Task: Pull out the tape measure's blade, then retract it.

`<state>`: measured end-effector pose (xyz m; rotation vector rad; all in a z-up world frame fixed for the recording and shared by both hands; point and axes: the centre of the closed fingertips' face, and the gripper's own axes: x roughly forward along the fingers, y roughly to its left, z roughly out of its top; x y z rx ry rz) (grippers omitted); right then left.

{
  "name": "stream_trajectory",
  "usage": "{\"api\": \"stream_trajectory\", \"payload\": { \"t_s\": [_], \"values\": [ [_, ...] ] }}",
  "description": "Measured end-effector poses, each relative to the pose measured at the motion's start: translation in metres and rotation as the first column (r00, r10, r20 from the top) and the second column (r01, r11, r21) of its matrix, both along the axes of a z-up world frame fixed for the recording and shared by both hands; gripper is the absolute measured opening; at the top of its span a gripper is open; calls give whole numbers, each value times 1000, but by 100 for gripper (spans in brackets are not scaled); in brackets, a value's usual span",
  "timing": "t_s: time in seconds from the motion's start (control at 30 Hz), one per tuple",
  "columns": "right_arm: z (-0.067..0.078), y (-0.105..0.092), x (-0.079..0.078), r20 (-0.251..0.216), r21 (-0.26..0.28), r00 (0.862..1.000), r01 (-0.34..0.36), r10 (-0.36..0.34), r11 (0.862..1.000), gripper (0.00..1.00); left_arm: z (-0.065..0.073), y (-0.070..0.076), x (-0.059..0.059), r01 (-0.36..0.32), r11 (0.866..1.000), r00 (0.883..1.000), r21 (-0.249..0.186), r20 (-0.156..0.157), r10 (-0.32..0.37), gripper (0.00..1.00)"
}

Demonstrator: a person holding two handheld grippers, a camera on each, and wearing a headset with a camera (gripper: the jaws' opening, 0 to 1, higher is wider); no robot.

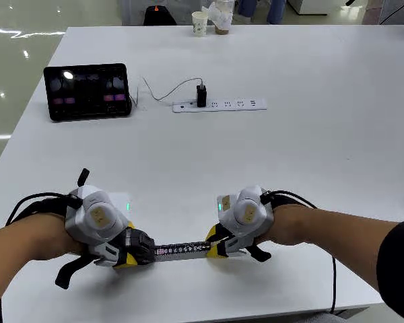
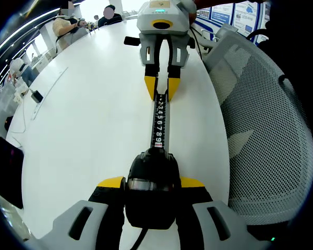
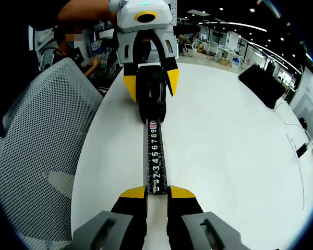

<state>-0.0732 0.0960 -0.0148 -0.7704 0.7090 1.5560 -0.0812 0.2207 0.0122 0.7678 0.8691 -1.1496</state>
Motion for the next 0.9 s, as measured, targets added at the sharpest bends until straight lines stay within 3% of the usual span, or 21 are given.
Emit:
{"api": "stream_trajectory", "payload": {
  "t_s": [0.9],
  "values": [
    [-2,-21,3,4,-4,1000,18,-18,1000,10,-1,1,1,-2,1000,1000,0,3,2,32]
  ]
}}
